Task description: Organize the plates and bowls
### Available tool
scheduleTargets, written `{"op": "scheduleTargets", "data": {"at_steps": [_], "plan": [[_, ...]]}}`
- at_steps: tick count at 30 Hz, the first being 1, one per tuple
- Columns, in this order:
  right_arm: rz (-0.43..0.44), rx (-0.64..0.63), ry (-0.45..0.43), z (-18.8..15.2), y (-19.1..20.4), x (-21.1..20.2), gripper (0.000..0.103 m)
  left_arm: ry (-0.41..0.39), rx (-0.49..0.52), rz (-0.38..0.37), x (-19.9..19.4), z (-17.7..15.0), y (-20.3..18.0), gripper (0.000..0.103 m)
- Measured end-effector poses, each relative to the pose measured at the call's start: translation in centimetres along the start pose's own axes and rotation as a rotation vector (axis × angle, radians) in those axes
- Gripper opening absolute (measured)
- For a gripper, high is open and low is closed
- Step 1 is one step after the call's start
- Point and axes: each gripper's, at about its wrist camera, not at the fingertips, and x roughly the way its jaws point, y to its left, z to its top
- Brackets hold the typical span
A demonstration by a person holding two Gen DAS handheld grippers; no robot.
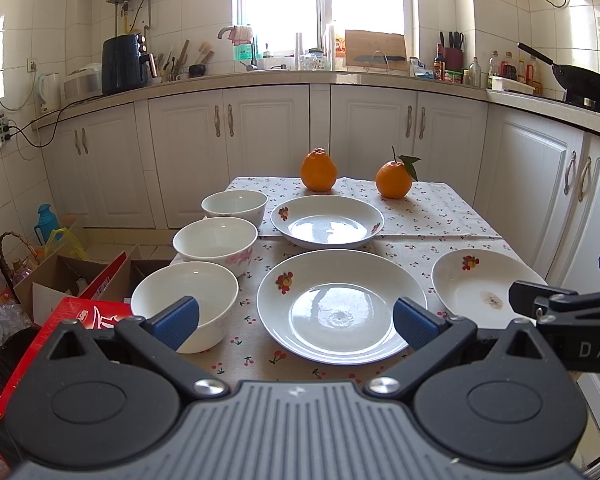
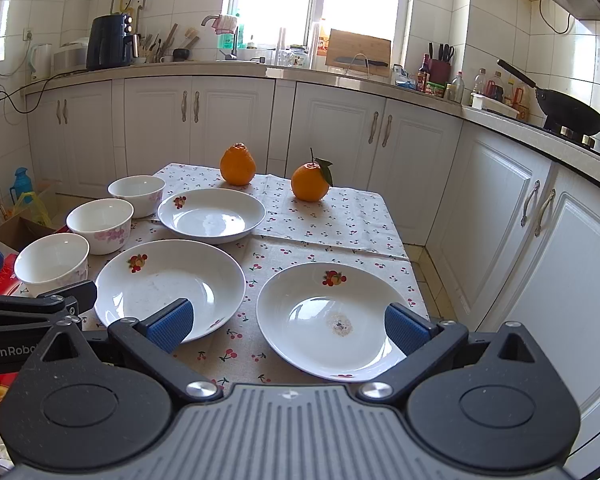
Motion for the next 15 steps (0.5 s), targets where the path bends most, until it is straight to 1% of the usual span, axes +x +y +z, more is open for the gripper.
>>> {"op": "scheduleTargets", "data": {"at_steps": [15], "plan": [[0.013, -0.014, -0.002, 0.14, -0.14, 0.27, 0.103, 0.006, 0.019, -0.005, 0.53, 0.27, -0.49, 0.102]]}}
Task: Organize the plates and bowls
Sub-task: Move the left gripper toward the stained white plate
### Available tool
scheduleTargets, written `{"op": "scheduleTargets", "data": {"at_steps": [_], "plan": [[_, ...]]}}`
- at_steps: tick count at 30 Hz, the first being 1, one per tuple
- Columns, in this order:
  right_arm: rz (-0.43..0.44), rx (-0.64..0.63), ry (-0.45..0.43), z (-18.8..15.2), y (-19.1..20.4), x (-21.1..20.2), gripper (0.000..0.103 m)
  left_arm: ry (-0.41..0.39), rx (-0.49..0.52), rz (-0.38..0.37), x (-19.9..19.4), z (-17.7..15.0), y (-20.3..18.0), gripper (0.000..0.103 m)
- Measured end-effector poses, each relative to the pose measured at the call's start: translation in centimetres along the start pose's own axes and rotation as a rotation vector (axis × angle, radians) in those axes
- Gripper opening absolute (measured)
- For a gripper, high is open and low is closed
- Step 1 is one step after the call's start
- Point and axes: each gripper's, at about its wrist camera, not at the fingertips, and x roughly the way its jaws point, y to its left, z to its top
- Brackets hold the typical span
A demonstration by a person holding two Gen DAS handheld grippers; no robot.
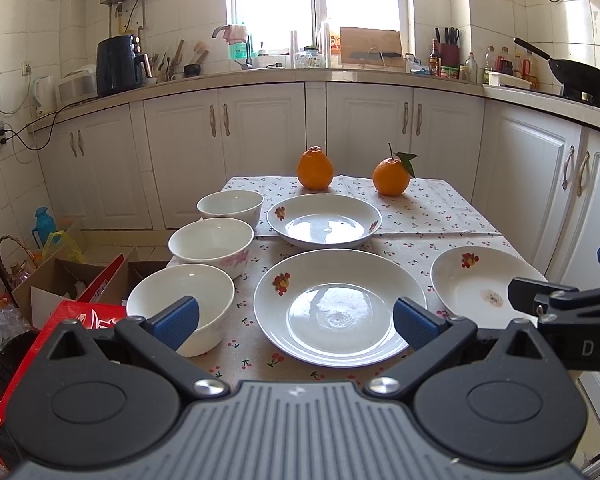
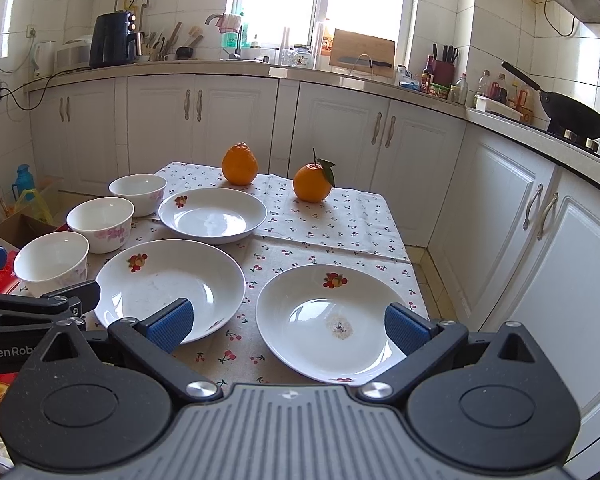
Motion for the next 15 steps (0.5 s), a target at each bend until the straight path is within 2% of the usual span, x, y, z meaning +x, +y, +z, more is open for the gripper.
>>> {"op": "scheduleTargets", "data": {"at_steps": [10, 15], "plan": [[0.036, -0.023, 0.014, 0.6, -1.3, 1.0, 0.103, -0.002, 0.036, -0.047, 1.1, 0.7, -0.4, 0.102], [0.095, -0.039, 0.015, 0.6, -2.8, 1.7, 0.103, -0.023, 0.036, -0.079, 1.8, 1.2, -0.4, 0.102]]}}
